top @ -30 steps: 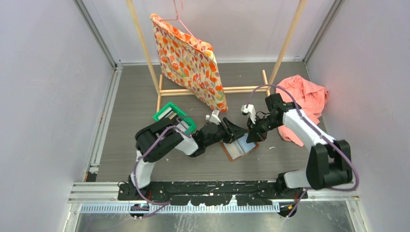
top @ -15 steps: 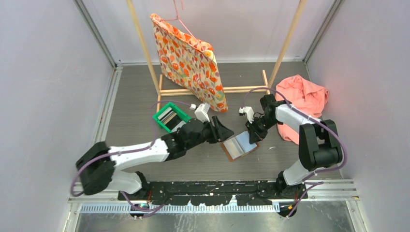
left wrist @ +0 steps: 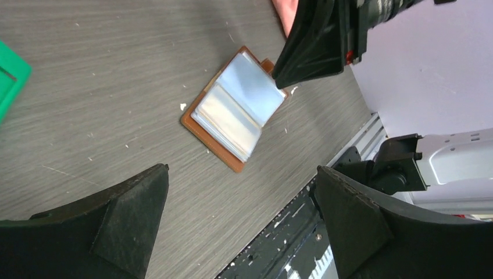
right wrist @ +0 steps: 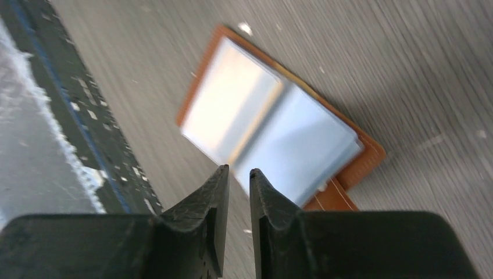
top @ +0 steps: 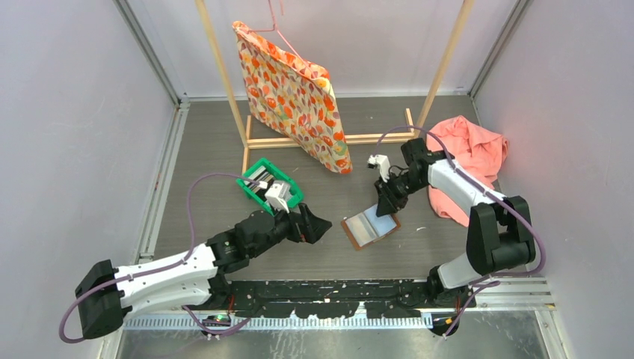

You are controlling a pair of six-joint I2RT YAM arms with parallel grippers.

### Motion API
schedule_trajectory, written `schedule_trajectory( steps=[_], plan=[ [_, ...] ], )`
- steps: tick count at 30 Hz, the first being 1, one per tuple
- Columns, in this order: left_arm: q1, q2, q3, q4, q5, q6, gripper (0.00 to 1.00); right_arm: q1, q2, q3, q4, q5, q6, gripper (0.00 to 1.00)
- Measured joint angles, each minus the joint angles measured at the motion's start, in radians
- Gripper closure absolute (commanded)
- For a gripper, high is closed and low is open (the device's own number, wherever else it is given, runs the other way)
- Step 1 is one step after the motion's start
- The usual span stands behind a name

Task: Put the credit cards into the card holder
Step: Open the card holder at the center of the board.

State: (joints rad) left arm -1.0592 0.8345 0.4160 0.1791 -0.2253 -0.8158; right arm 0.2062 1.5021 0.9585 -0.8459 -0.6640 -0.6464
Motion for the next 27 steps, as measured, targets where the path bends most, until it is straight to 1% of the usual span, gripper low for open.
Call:
schedule_trajectory(
  steps=[2,6,9,13,18,21,24,27],
  plan=[
    [0.001,0.018,-0.005,0.001,0.021,-0.018,0.10,0.027,0.007,0.039,-0.019,-0.048,0.022,0.74],
    [0.001,0.102,0.001,0.053,0.065,-0.049,0.21,0.080,0.099,0.105,-0.022,-0.098,0.083,0.70],
    [-0.001,0.219,0.002,0.125,0.088,-0.088,0.29,0.107,0.167,0.108,-0.018,-0.084,0.139,0.61],
    [-0.013,0.394,0.003,0.255,0.107,-0.150,0.36,0.111,0.200,0.107,-0.006,-0.044,0.194,0.59],
    [-0.034,0.551,0.031,0.327,0.119,-0.198,0.39,0.114,0.258,0.119,-0.013,-0.034,0.212,0.58],
    [-0.040,0.610,0.058,0.359,0.116,-0.225,0.40,0.119,0.314,0.133,-0.018,-0.023,0.214,0.57],
    [-0.043,0.662,0.071,0.404,0.111,-0.256,0.42,0.125,0.336,0.138,-0.026,-0.011,0.220,0.57],
    [-0.043,0.726,0.086,0.443,0.108,-0.283,0.46,0.127,0.356,0.161,-0.044,-0.005,0.228,0.59]
  ],
)
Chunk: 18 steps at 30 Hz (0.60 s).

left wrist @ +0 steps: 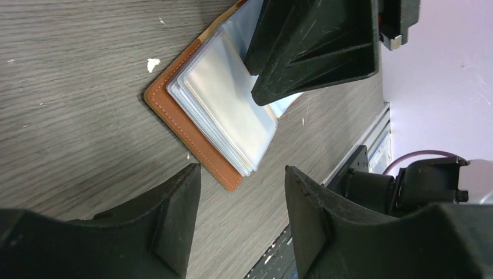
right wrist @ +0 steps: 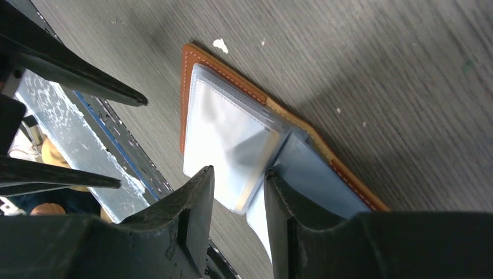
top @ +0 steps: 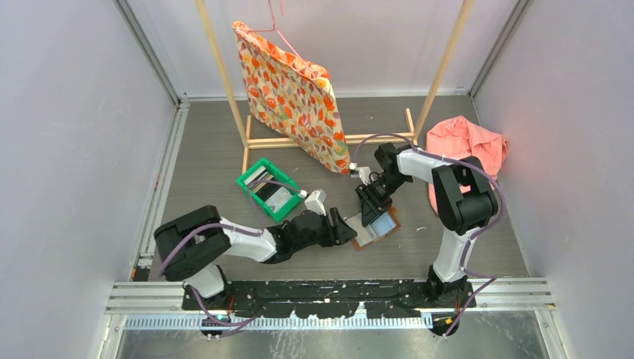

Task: Put the credit cards into the card holder
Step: Open the card holder at the center of the board.

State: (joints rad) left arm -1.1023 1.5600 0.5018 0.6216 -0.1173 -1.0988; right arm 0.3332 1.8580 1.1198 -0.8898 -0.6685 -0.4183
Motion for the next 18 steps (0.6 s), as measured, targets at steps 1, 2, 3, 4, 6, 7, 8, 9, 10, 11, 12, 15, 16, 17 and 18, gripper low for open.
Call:
schedule_trajectory(
  steps=[1,2,3,4,6,7,8,9,10,11,12,15,16,17,18],
  plan=[
    [0.000,0.022,0.005,0.013,0.000,-0.006,0.46,0.001,0.009,0.007,-0.005,0.000,0.000,0.59],
    [0.000,0.039,0.009,0.025,-0.001,-0.015,0.47,0.002,0.018,0.015,-0.010,0.000,0.001,0.62],
    [0.000,0.058,0.012,0.038,-0.002,-0.023,0.48,0.004,0.030,0.024,-0.017,-0.002,0.003,0.64],
    [0.000,0.069,0.012,0.046,-0.003,-0.027,0.48,0.006,0.037,0.029,-0.022,-0.003,0.003,0.66],
    [0.000,0.078,0.012,0.054,-0.008,-0.037,0.48,0.008,0.051,0.042,-0.030,-0.004,0.004,0.69],
    [0.000,0.079,0.012,0.057,-0.013,-0.042,0.48,0.010,0.058,0.048,-0.033,-0.005,0.005,0.70],
    [0.000,0.077,0.012,0.063,-0.017,-0.044,0.48,0.013,0.065,0.053,-0.034,-0.006,0.006,0.72],
    [0.000,0.073,0.012,0.063,-0.024,-0.046,0.48,0.019,0.071,0.059,-0.034,-0.009,0.009,0.73],
    [0.000,0.070,0.012,0.061,-0.028,-0.046,0.48,0.022,0.074,0.061,-0.035,-0.011,0.010,0.74],
    [0.000,0.061,0.011,0.055,-0.034,-0.045,0.48,0.028,0.077,0.065,-0.035,-0.013,0.015,0.75],
    [0.000,0.050,0.008,0.053,-0.040,-0.045,0.48,0.033,0.079,0.068,-0.034,-0.015,0.019,0.77],
    [0.001,0.015,-0.001,0.053,-0.048,-0.045,0.49,0.043,0.087,0.078,-0.029,-0.026,0.038,0.80],
    [0.003,0.004,-0.005,0.053,-0.049,-0.046,0.49,0.045,0.090,0.083,-0.026,-0.031,0.049,0.80],
    [0.005,-0.008,-0.012,0.054,-0.050,-0.046,0.49,0.046,0.093,0.087,-0.022,-0.035,0.057,0.80],
    [0.006,-0.020,-0.021,0.053,-0.051,-0.047,0.49,0.047,0.095,0.090,-0.016,-0.040,0.066,0.79]
  ],
)
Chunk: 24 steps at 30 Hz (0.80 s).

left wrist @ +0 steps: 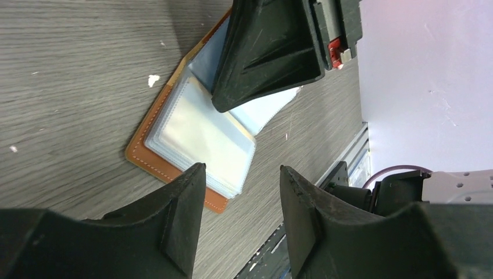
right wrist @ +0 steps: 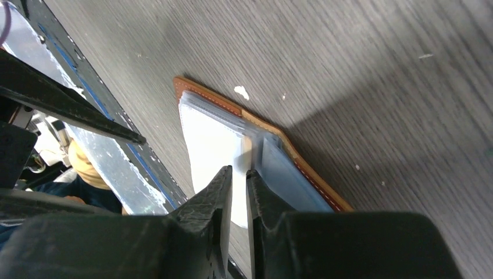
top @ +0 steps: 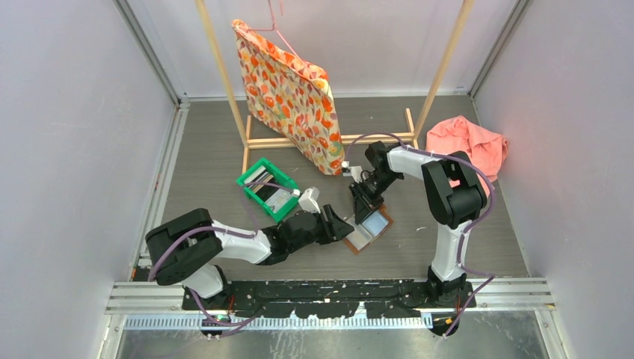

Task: Put the credit cards into the card holder
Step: Open the card holder at the center of the board.

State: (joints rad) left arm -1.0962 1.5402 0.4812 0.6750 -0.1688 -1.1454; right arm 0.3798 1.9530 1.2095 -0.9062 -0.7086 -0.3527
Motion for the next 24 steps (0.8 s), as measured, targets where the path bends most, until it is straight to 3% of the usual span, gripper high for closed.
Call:
schedule_trajectory(
  steps=[7,13,18,24],
  plan=[
    [0.004,-0.054,-0.035,-0.041,-0.006,-0.019,0.50,0.000,-0.014,0.006,-0.001,-0.025,-0.031,0.57],
    [0.004,-0.066,-0.035,-0.049,-0.006,-0.032,0.50,0.005,-0.238,-0.068,-0.030,-0.046,-0.293,0.36],
    [0.005,-0.054,-0.034,-0.042,-0.005,-0.035,0.51,0.081,-0.477,-0.252,0.021,-0.029,-0.537,0.32],
    [0.005,0.006,-0.029,-0.006,-0.003,-0.056,0.54,0.180,-0.476,-0.331,0.131,0.087,-0.635,0.30]
  ],
)
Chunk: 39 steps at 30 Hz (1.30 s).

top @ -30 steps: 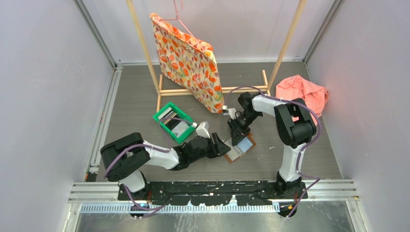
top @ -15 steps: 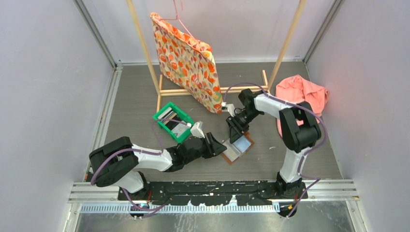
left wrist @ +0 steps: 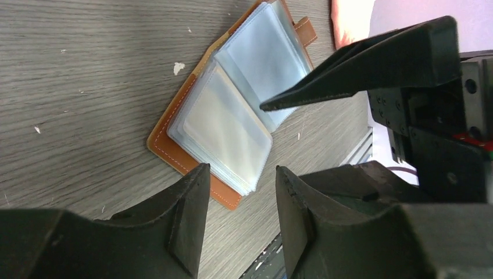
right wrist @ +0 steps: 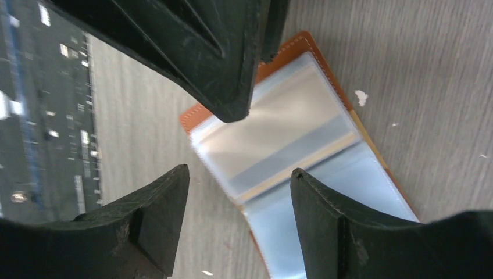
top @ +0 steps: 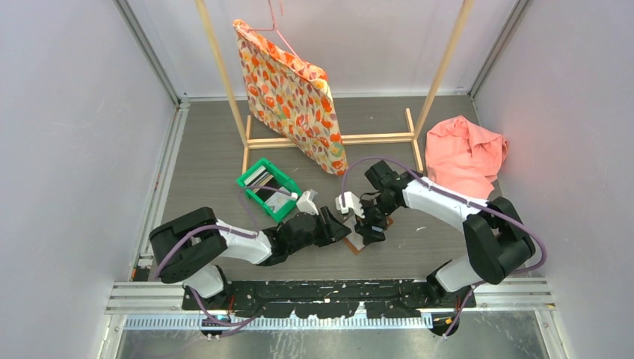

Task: Put the credit cards into the card holder
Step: Open the card holder at the center of the board.

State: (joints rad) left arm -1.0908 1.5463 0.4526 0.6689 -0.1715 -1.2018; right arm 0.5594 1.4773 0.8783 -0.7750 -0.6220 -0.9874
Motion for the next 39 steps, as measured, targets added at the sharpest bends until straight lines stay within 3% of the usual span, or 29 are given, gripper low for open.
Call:
schedule_trajectory(
  steps=[13,24,39],
  plan=[
    [0.013,0.060,-0.004,0.065,-0.004,-0.057,0.57,0.061,-0.054,-0.145,0.154,0.096,-0.169,0.23],
    [0.013,0.002,-0.033,0.056,-0.020,-0.067,0.57,0.107,-0.060,-0.153,0.227,0.151,-0.134,0.45],
    [0.013,-0.005,-0.061,0.060,-0.019,-0.097,0.55,0.107,-0.064,-0.153,0.221,0.149,-0.101,0.53]
  ],
)
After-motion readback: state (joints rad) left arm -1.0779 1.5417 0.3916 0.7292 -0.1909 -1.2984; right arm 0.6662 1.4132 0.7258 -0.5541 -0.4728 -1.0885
